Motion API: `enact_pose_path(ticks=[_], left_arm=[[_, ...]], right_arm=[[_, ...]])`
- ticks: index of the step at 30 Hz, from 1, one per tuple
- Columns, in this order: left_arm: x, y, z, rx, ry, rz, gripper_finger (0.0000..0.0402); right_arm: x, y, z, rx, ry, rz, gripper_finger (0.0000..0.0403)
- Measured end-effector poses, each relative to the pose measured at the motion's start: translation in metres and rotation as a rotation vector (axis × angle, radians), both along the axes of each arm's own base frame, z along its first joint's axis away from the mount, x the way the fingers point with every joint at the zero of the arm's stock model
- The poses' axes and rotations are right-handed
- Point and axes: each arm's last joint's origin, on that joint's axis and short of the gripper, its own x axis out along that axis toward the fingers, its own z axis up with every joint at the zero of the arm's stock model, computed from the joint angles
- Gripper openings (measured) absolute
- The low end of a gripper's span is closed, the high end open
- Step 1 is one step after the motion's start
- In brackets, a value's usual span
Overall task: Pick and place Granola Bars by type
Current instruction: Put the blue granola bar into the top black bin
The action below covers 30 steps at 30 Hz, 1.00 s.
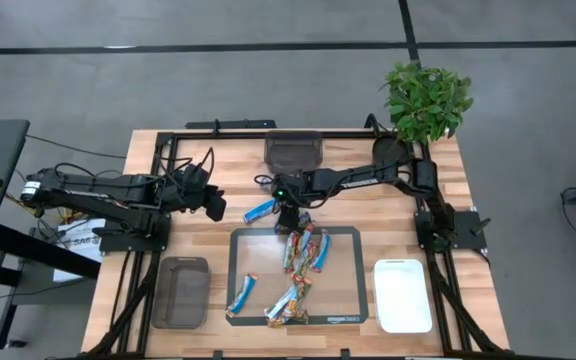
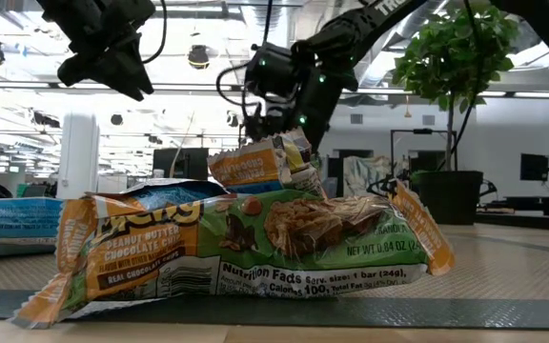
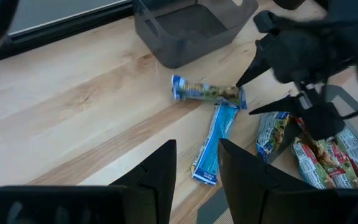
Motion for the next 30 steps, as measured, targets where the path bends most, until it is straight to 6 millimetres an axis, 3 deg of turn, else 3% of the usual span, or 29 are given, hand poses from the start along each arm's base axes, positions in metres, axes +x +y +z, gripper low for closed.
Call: enact_pose_path(ticks=[8, 21, 30], left_arm=[[-0.0001, -0.0001, -0.0001, -0.001, 0.002, -0.004, 0.0110], [-0.0014, 0.0000, -0.0013, -0.001, 0.022, -0.004, 0.0110], [-0.0014, 0.0000, -0.0014, -0.001, 0.022, -0.004, 0.0110]], right_arm=[[0.0006, -0.0011, -0.0068, -0.010, 0.019, -0.008, 0.0208], [-0.0002, -0.0052, -0.0068, -0.016, 0.021, -0.021, 0.0010], [0.0000, -0.0050, -0.0041, 0.009, 0.001, -0.069, 0.0002]])
